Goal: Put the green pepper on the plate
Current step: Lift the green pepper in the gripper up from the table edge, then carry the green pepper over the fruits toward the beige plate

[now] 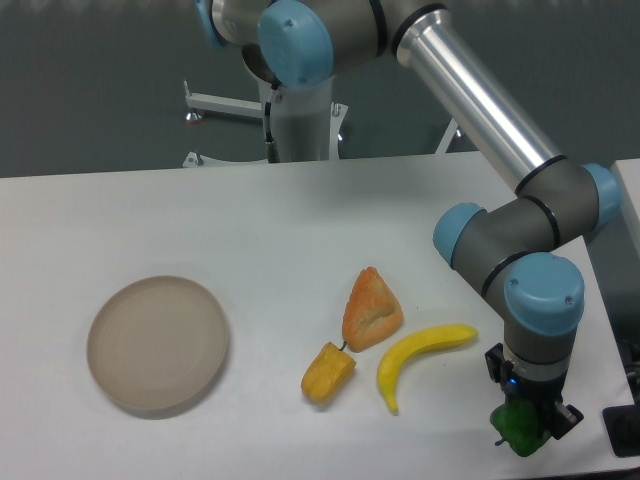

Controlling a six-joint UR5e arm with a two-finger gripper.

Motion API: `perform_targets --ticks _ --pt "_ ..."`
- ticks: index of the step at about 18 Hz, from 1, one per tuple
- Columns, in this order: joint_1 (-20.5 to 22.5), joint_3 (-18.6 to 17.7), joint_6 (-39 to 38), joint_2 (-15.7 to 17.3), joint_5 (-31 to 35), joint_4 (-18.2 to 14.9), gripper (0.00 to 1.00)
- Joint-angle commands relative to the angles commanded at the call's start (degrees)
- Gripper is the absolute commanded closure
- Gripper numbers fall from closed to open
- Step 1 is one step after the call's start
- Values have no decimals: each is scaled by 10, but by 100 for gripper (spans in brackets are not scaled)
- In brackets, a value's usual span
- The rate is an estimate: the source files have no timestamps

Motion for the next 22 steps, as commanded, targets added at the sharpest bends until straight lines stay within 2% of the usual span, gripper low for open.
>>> perform_targets --ticks 7,11,16,20,22 --pt "-11 -14 -17 11 -22 -7 66" --pt "-17 -35 -41 41 -57 -50 66" --pt "-49 -122 -124 114 -87 -60 66" --pt "-101 -191 -212 177 -99 -89 66" --pt "-129 -226 -262 206 -99 -90 66"
